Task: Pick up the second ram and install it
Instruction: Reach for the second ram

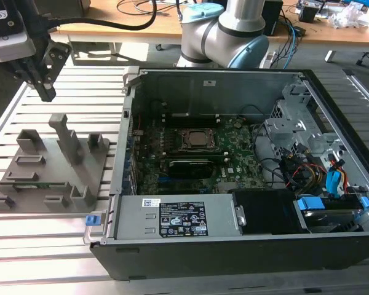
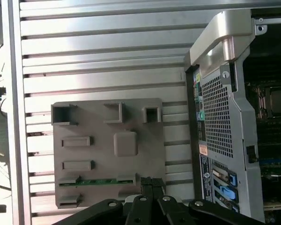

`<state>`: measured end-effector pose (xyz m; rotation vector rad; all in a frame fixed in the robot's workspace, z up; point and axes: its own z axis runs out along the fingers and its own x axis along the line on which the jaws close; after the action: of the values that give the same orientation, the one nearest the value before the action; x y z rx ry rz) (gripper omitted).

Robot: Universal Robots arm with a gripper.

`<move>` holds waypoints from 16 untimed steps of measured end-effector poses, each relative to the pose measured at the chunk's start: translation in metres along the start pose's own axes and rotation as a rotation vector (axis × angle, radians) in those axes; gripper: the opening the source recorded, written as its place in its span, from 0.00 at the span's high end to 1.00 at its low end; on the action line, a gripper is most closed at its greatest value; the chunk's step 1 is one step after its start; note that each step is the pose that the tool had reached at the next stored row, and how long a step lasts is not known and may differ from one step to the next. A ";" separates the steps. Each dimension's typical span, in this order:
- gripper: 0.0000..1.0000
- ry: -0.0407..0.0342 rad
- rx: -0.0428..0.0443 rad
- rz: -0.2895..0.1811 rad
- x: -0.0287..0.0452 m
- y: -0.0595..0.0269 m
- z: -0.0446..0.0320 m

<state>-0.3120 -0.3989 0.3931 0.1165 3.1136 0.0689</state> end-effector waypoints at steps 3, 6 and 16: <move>0.89 0.0001 0.0001 0.000 0.0058 -0.0004 -0.0002; 0.89 0.0000 0.0000 0.000 0.0155 -0.0011 -0.0004; 0.89 0.0000 0.0001 0.000 0.0512 -0.0044 -0.0008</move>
<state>-0.3635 -0.3994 0.3925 0.1168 3.1137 0.0687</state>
